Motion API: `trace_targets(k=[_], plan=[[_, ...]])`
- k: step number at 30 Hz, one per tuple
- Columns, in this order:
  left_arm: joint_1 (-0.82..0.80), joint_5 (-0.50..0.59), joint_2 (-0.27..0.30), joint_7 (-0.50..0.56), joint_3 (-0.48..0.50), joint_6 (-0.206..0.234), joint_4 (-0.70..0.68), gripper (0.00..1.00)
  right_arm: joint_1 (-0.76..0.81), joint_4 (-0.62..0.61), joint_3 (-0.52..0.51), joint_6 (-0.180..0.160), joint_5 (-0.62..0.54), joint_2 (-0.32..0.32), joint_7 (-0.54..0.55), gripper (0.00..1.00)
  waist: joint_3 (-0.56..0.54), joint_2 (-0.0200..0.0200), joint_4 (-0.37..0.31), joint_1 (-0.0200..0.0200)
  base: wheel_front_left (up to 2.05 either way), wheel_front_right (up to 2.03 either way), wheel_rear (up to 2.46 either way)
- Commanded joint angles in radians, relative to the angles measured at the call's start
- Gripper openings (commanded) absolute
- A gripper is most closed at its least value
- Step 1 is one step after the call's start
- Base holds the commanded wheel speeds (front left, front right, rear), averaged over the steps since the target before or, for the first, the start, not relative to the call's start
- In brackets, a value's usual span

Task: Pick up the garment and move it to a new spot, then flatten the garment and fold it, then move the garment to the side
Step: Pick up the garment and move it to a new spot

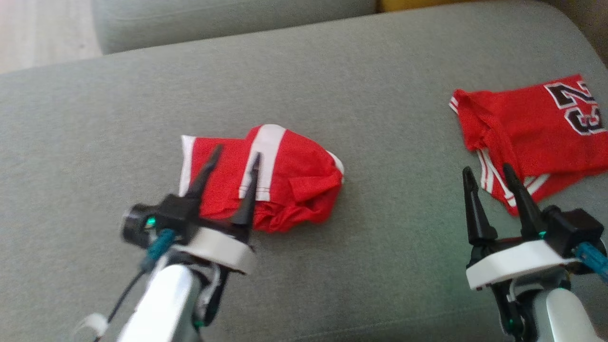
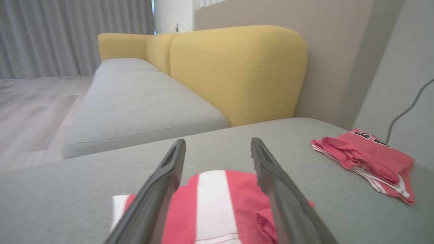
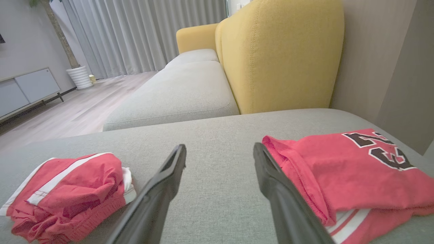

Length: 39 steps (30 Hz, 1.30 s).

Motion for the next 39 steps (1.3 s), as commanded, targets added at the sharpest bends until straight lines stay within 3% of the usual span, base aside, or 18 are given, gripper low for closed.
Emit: trace_targets(k=[1, 7, 13, 19, 28, 39], plan=[[-0.018, -0.002, 0.023, -0.012, 0.059, 0.018, -0.055, 1.0, -0.006, -0.041, 0.023, 0.007, -0.011, -0.004, 0.007, 1.0, -0.03, -0.0001, 0.035, 0.0, 0.0, 0.0, 0.0], [0.053, -0.011, 0.064, -0.012, 0.154, 0.057, -0.105, 1.0, 0.016, -0.053, 0.027, 0.007, -0.036, -0.004, 0.029, 1.0, -0.064, -0.0001, 0.087, 0.0, 0.0, 0.0, 0.0], [0.124, -0.042, 0.095, -0.012, 0.211, 0.051, -0.105, 1.0, 0.039, -0.06, 0.037, 0.007, -0.059, -0.004, 0.044, 1.0, -0.098, -0.0001, 0.106, 0.0, 0.0, 0.0, 0.0], [0.168, -0.042, 0.109, -0.012, 0.189, 0.032, -0.098, 1.0, 0.08, -0.071, 0.034, 0.007, -0.073, -0.004, 0.056, 1.0, -0.132, -0.0001, 0.11, 0.0, 0.0, 0.0, 0.0], [0.22, -0.043, 0.115, 0.001, 0.192, 0.066, -0.112, 1.0, 0.104, -0.082, 0.039, 0.007, -0.085, -0.004, 0.073, 1.0, -0.149, -0.0001, 0.107, 0.0, 0.0, 0.0, 0.0], [0.225, -0.048, 0.117, 0.009, 0.186, 0.076, -0.127, 1.0, 0.101, -0.089, 0.044, 0.007, -0.091, -0.004, 0.076, 1.0, -0.142, -0.0001, 0.112, 0.0, 0.0, 0.0, 0.0]])
